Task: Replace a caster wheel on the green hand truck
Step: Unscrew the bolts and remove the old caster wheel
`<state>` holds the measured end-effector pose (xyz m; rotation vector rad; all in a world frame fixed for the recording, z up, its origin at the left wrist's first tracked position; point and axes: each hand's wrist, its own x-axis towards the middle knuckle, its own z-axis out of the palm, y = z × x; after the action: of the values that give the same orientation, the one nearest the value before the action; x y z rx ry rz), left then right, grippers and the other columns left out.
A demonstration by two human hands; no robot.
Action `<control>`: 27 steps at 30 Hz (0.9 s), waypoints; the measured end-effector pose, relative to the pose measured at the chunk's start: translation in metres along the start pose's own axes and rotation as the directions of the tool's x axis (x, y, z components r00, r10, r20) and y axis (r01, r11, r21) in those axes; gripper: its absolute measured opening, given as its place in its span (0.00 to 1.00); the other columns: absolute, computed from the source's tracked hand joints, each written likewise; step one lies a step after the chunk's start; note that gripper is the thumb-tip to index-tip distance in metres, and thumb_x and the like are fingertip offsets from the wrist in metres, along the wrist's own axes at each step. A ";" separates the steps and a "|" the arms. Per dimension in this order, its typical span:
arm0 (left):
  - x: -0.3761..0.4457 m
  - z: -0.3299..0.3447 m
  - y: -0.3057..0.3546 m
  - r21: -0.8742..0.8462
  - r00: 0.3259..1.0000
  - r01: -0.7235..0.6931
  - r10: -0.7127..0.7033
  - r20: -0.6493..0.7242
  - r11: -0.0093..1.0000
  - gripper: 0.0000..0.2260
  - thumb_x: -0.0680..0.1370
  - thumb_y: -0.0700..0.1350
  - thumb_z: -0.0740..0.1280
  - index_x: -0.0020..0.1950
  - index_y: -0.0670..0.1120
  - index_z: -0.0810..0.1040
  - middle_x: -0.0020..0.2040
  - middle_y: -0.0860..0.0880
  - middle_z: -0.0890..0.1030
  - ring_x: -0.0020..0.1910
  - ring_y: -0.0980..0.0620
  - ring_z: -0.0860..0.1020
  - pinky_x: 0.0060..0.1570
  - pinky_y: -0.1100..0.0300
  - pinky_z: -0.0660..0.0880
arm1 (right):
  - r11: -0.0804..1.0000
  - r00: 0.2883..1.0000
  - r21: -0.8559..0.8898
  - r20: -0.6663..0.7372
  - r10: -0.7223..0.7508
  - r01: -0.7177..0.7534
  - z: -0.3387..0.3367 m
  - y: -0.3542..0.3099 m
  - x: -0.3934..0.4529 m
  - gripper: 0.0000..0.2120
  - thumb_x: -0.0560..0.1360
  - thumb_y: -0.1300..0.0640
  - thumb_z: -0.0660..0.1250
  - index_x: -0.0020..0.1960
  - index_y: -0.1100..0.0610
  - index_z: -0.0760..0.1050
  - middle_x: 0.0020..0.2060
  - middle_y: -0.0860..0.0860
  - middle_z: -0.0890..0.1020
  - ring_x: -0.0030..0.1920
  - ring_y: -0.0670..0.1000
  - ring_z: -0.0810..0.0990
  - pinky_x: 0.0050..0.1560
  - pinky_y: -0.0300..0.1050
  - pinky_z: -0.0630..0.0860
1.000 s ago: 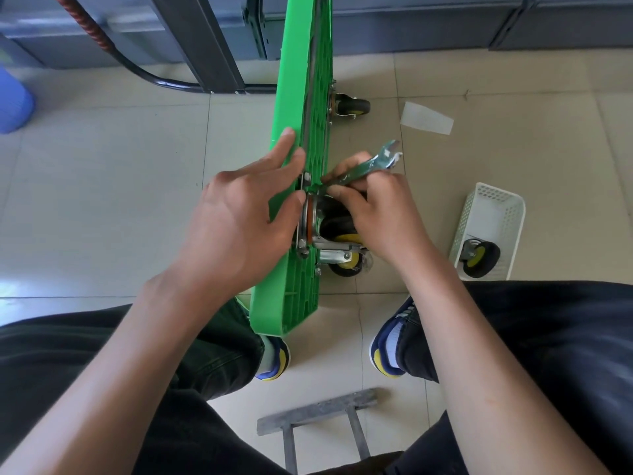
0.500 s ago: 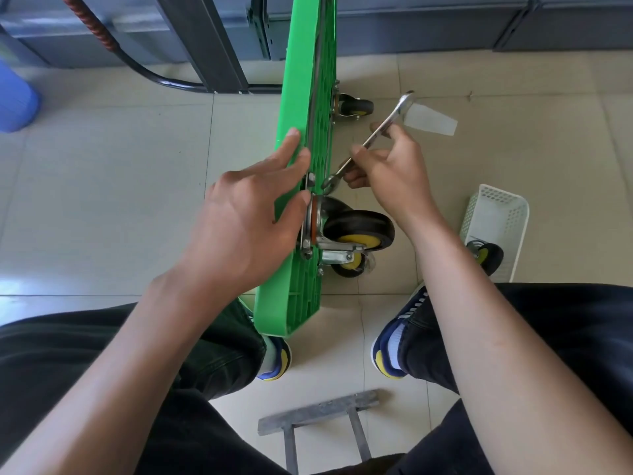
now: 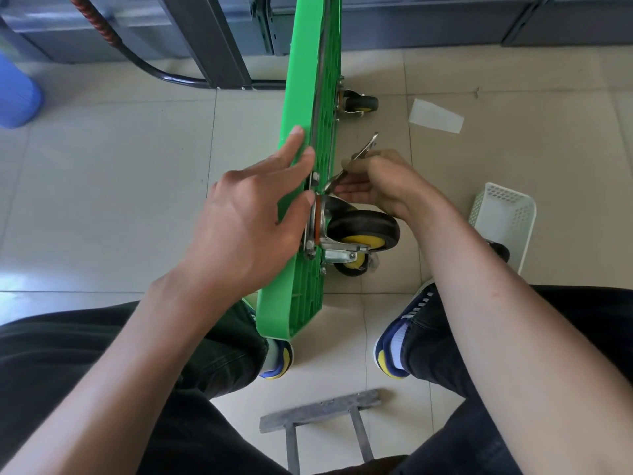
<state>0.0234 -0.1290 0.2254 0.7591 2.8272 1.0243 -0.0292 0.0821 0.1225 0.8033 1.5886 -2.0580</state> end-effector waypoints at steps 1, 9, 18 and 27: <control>0.000 0.000 0.000 0.004 1.000 0.001 -0.001 0.002 1.000 0.18 0.79 0.44 0.67 0.70 0.46 0.79 0.75 0.51 0.71 0.25 0.72 0.70 0.41 0.60 0.77 | 1.000 1.000 0.007 0.013 0.020 -0.020 0.000 0.000 0.000 0.04 0.82 0.65 0.66 0.55 0.65 0.75 0.39 0.61 0.86 0.41 0.57 0.87 0.42 0.47 0.84; 0.000 -0.001 0.001 0.004 1.000 -0.006 0.006 -0.013 1.000 0.18 0.79 0.42 0.68 0.70 0.45 0.79 0.74 0.50 0.71 0.34 0.76 0.73 0.43 0.53 0.81 | 0.984 0.982 0.027 0.080 0.172 -0.175 0.000 0.004 0.014 0.03 0.82 0.64 0.65 0.53 0.64 0.75 0.40 0.61 0.87 0.39 0.56 0.88 0.39 0.45 0.83; 0.000 0.000 0.000 -0.017 1.000 -0.002 0.002 -0.009 1.000 0.18 0.79 0.43 0.67 0.69 0.45 0.79 0.74 0.50 0.71 0.26 0.74 0.69 0.41 0.58 0.78 | 0.992 0.990 -0.066 0.078 0.117 -0.112 0.009 0.000 0.009 0.04 0.81 0.63 0.67 0.53 0.64 0.77 0.39 0.59 0.86 0.39 0.55 0.87 0.40 0.44 0.83; 0.000 -0.001 0.000 0.000 1.000 0.004 -0.004 -0.013 1.000 0.19 0.79 0.43 0.66 0.70 0.46 0.79 0.75 0.51 0.71 0.25 0.69 0.71 0.39 0.56 0.80 | 0.991 0.999 -0.126 -0.003 -0.036 0.035 0.014 -0.006 -0.001 0.11 0.81 0.64 0.68 0.60 0.68 0.74 0.34 0.59 0.85 0.35 0.55 0.86 0.37 0.45 0.83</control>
<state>0.0230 -0.1296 0.2260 0.7493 2.8383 1.0318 -0.0349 0.0697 0.1303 0.7404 1.7278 -1.9584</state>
